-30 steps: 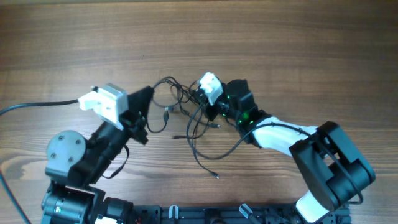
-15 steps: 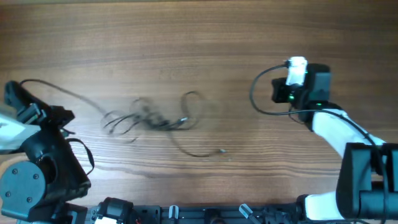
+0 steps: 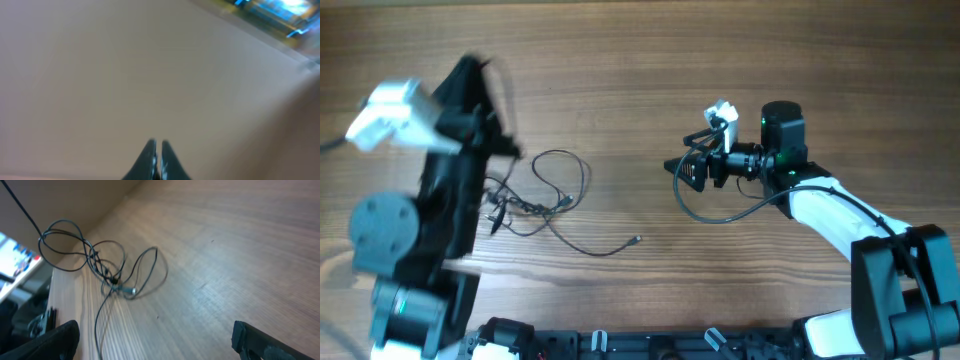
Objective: Untangle cables
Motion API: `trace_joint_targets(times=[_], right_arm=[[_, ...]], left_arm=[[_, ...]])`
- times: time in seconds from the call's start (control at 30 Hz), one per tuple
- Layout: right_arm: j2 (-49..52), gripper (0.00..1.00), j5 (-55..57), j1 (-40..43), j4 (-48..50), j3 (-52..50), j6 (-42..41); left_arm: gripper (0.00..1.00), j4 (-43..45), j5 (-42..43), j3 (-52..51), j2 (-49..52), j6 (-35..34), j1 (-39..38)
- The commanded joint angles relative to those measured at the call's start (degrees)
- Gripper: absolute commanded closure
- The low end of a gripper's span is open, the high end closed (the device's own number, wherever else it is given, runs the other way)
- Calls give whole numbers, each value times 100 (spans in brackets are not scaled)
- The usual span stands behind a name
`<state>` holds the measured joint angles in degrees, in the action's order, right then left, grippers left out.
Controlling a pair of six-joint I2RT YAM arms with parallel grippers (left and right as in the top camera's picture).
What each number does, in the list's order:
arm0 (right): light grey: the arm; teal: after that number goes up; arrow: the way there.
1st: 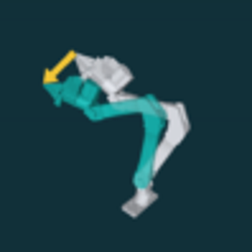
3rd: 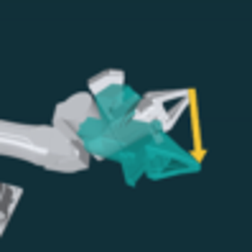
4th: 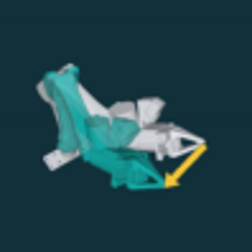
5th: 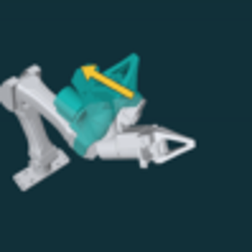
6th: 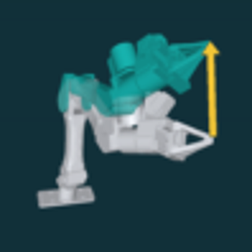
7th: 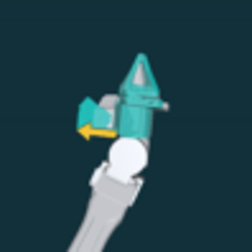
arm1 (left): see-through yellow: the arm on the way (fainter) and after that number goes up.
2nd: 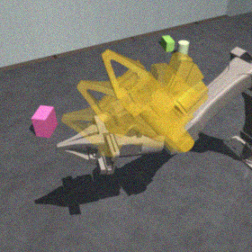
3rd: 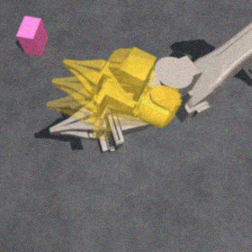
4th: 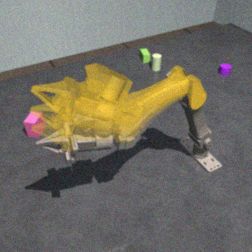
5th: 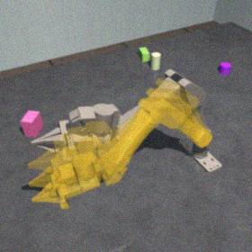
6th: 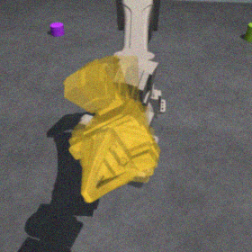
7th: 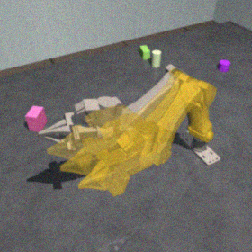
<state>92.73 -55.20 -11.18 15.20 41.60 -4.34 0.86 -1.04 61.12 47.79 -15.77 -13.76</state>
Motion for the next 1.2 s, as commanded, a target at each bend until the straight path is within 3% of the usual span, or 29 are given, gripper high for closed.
trace_joint_targets(times=[0.0,0.03,0.1,0.2,0.27,0.37,0.5,0.6,0.7,0.8,0.9,1.07,1.17], right_arm=[[-114,0,61,522,44,7,-813],[-114,0,59,772,-31,7,-990],[-114,0,-2,1064,-122,7,-1165],[-114,0,-26,1368,-411,7,-1255],[-114,0,-24,1401,-608,7,-1193],[-111,0,-31,1248,-901,4,-767],[-111,0,52,881,-857,4,-85],[-111,0,643,695,-861,4,-50],[-79,0,1519,466,-831,4,26],[-31,5,1537,177,-664,4,435],[61,14,1541,-181,-166,4,535],[372,14,2345,-737,306,4,2503],[629,15,2498,-802,719,4,2879]], left_arm=[[96,1777,2463,52,804,-1303,-44],[96,2636,2769,52,1071,-1646,-170],[96,3499,2865,57,1377,-1978,-448],[96,3606,2868,83,1698,-2063,-979],[96,2848,2837,83,1722,-2013,-1126],[96,1010,2557,83,1720,-1655,-1147],[96,258,2522,83,1537,-807,-1025],[96,-573,2435,83,1222,-223,-765],[96,-1923,1602,83,903,-68,-385],[96,-3084,1156,83,684,-66,13],[96,-3560,1139,83,577,-42,284],[96,-3611,1137,83,584,63,507],[96,-3628,1137,83,584,63,520]])
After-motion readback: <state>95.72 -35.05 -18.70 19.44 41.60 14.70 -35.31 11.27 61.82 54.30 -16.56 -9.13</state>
